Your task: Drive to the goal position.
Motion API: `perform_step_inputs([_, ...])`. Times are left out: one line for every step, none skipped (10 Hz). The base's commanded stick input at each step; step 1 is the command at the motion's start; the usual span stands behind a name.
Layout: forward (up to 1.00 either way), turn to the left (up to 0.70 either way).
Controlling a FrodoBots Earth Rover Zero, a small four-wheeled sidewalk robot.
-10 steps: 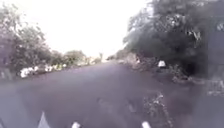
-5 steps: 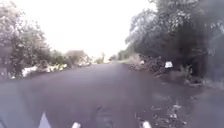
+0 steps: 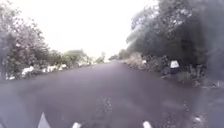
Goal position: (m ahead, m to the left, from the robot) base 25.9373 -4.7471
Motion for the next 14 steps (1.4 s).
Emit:
perform_step_inputs([0.85,-0.34])
perform_step_inputs([0.85,-0.34])
perform_step_inputs([0.85,-0.34])
perform_step_inputs([0.85,0.00])
perform_step_inputs([0.85,0.00])
perform_step_inputs([0.85,0.00])
perform_step_inputs([0.85,0.00])
perform_step_inputs([0.85,0.00])
perform_step_inputs([0.85,0.00])
perform_step_inputs([0.85,0.00])
perform_step_inputs([0.85,0.00])
perform_step_inputs([0.85,0.00])
perform_step_inputs([0.85,0.00])
perform_step_inputs([0.85,0.00])
